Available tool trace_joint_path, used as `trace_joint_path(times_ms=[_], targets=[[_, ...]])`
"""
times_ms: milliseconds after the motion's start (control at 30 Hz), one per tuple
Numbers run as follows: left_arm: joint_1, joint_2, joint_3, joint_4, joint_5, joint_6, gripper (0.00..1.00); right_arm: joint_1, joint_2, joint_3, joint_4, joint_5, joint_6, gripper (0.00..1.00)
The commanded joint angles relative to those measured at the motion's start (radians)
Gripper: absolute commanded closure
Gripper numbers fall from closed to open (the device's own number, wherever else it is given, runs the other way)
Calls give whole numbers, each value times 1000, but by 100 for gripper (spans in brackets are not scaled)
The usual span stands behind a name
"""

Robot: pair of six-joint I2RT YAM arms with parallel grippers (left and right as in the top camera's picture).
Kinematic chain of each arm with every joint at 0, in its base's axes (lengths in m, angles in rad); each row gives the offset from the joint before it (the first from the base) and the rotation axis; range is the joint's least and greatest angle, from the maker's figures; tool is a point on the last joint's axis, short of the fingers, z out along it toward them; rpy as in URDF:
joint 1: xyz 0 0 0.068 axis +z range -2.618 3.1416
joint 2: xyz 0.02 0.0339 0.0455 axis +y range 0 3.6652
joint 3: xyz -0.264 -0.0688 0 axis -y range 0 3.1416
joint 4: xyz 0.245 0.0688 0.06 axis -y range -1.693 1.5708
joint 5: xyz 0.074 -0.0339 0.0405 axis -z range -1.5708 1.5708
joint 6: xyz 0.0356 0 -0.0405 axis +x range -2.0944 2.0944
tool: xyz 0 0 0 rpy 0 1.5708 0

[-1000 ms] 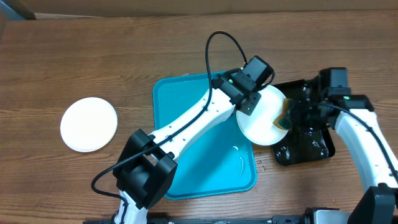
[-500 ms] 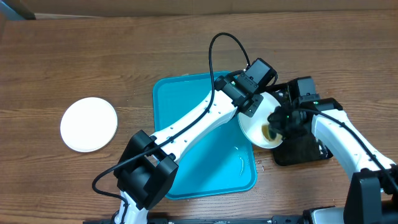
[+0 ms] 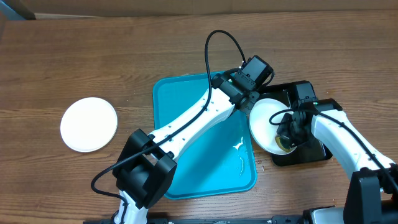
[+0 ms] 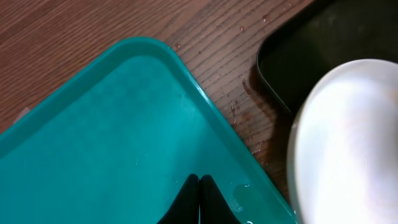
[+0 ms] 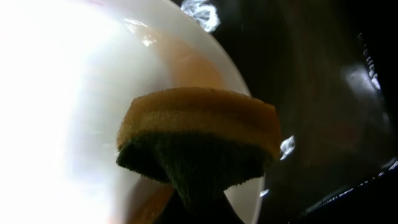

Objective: Clean dirty plates on tray and stack at the side

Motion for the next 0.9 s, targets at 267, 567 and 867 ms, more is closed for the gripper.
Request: trace_joint_path(times_ms=[267,567,867], targets=[[5,-18,11,-21,258,-23,75,-17,-66,95,-10,-11,-44,96],[9,5,8,-30,414,-229,61,-150,-66,95,-26,-49,-86,96],[-11,121,5,-22,518,-270,62,-268,-67,95,-35,-260,-219,96]])
